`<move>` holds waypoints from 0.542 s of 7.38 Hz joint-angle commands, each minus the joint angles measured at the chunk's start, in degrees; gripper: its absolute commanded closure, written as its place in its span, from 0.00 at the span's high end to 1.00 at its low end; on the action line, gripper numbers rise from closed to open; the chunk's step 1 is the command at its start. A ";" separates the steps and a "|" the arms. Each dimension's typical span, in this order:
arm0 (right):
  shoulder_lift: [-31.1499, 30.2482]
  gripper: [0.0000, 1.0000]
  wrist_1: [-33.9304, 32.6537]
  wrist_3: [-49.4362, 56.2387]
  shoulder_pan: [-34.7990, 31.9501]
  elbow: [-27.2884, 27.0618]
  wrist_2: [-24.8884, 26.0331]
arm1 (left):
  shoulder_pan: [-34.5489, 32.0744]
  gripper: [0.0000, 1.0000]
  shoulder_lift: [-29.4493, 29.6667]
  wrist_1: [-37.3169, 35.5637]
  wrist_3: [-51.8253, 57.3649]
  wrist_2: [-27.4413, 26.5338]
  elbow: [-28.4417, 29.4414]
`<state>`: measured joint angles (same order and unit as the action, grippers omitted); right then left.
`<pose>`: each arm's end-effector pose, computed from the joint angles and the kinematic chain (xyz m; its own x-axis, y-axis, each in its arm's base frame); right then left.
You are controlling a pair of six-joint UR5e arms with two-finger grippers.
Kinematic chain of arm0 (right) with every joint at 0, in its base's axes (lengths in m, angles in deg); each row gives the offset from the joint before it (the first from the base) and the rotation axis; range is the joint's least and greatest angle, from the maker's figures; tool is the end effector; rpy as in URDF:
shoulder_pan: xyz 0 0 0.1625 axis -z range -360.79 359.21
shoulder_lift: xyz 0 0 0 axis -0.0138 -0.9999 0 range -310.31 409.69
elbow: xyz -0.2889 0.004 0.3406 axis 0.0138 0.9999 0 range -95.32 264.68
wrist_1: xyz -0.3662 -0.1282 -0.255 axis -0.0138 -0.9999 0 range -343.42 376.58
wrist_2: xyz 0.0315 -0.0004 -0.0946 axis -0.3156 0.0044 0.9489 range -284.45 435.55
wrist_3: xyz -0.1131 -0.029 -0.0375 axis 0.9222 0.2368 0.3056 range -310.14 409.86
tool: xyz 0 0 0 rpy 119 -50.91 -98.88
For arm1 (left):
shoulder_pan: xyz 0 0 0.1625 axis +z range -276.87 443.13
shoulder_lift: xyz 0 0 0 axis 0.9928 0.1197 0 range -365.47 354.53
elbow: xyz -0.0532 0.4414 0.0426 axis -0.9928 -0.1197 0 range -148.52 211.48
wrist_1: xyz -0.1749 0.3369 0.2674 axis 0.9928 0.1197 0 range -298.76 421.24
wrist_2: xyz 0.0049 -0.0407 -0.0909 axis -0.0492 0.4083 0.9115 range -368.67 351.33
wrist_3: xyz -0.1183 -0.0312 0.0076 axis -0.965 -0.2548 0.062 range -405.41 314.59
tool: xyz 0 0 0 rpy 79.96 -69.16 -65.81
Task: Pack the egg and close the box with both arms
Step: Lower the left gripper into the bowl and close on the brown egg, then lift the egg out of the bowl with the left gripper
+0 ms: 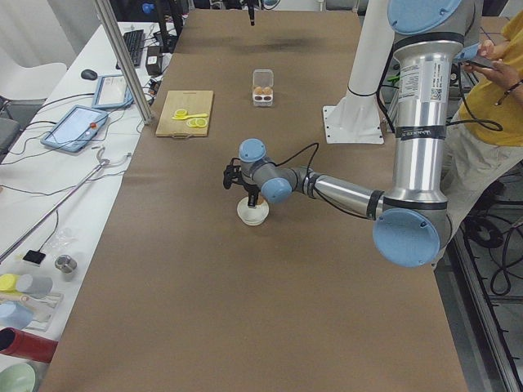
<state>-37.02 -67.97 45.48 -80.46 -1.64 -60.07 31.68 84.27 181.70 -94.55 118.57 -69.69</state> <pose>-0.0587 -0.5760 0.6881 0.6884 -0.1119 0.7167 0.1264 0.9914 0.0334 0.3115 -0.4858 0.5322 0.5978 0.0855 -0.7971 -0.0237 0.9957 0.0891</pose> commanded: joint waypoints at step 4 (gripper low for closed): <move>-0.04 1.00 0.00 -0.01 0.04 0.10 0.00 | -1.90 0.40 10.70 -4.35 -1.05 3.01 -0.08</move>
<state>-37.05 -67.97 45.47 -80.42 -1.57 -60.06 29.82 91.64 178.89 -95.28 121.46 -69.84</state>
